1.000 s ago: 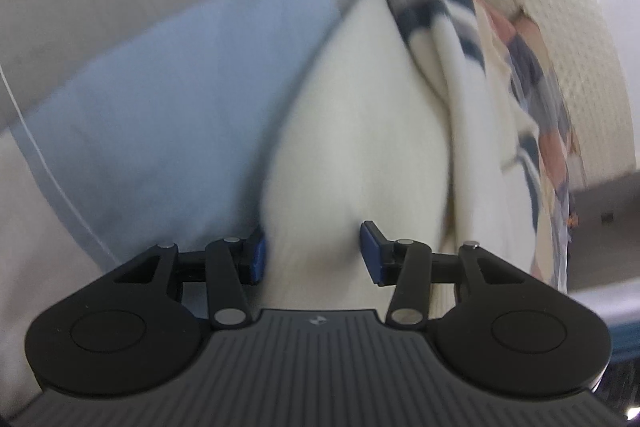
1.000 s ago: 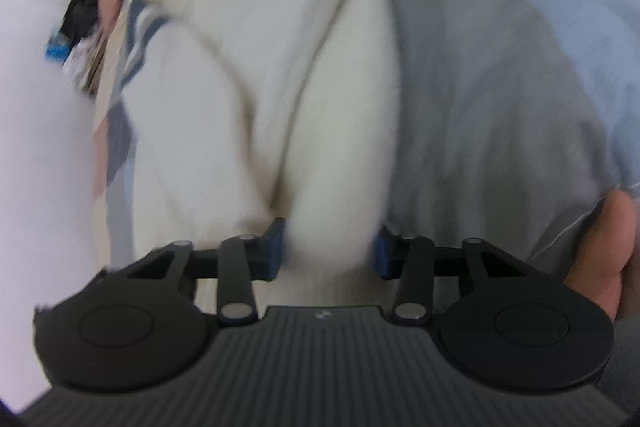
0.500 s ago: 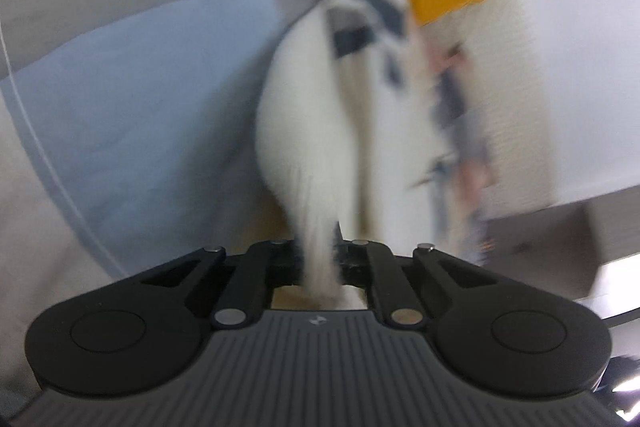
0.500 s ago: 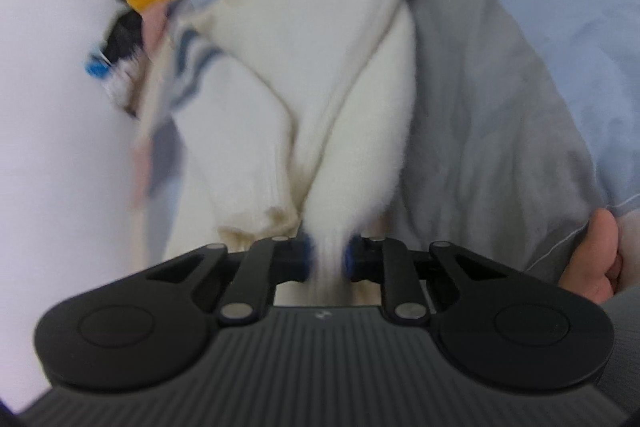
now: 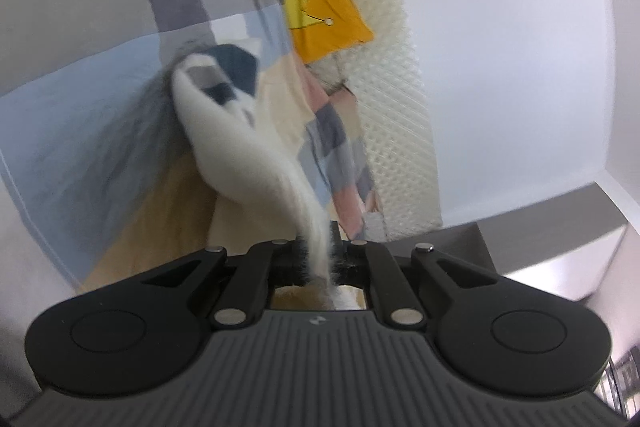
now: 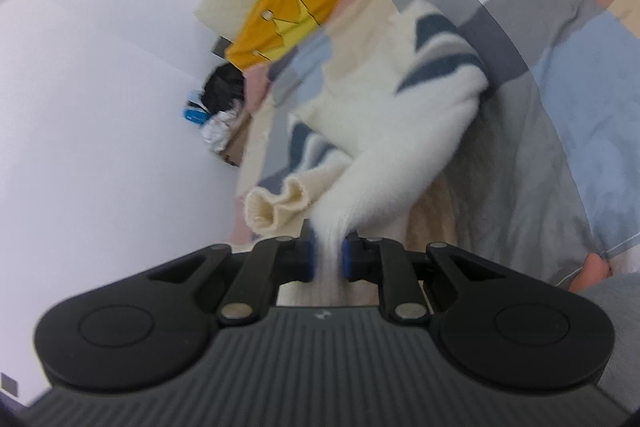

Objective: Fold large clothes

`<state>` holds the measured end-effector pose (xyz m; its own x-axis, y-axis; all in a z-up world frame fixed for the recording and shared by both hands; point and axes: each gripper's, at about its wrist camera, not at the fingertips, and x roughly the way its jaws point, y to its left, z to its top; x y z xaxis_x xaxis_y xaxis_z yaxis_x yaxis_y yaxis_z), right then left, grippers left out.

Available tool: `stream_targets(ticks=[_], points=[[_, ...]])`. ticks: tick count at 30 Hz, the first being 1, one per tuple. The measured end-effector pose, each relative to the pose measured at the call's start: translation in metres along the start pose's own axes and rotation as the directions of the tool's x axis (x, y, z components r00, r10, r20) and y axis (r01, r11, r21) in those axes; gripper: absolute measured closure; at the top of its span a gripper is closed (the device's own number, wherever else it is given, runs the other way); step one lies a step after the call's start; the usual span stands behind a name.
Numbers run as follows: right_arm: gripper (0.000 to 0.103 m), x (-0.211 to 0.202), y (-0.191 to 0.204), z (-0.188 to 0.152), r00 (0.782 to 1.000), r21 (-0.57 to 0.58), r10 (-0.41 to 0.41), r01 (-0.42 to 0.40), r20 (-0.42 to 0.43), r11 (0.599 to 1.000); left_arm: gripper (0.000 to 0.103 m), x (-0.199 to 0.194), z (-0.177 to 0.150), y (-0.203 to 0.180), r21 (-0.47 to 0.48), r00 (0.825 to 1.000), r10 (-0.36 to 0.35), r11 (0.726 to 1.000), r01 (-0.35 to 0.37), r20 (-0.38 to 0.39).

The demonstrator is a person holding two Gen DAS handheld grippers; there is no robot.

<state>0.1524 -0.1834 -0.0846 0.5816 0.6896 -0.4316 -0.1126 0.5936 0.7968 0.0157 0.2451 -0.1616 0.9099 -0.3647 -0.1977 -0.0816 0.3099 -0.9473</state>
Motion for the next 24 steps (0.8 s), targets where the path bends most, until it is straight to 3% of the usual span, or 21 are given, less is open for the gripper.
stream_targets(ticks=[8,12,18,24], points=[[0.087,-0.051,0.005,-0.021,0.998,-0.015,0.053,-0.053,0.027,0.998,0.096,-0.063,-0.045,-0.015,-0.028,0.996,-0.083,0.996,0.083,0.013],[0.087,-0.054,-0.007,-0.025,0.999,0.014,0.042,-0.042,0.016,0.999,0.096,-0.07,-0.054,-0.018,-0.019,0.998,-0.064,0.998,0.064,-0.001],[0.087,-0.023,-0.01,0.007,0.998,0.076,0.048,-0.052,0.048,0.996,0.096,-0.031,-0.018,-0.041,0.056,1.0,-0.013,0.998,0.014,-0.012],[0.087,0.057,-0.007,0.073,0.994,0.16,-0.001,-0.017,0.112,0.987,0.095,0.067,0.051,-0.056,0.061,0.996,0.085,0.995,-0.085,0.008]])
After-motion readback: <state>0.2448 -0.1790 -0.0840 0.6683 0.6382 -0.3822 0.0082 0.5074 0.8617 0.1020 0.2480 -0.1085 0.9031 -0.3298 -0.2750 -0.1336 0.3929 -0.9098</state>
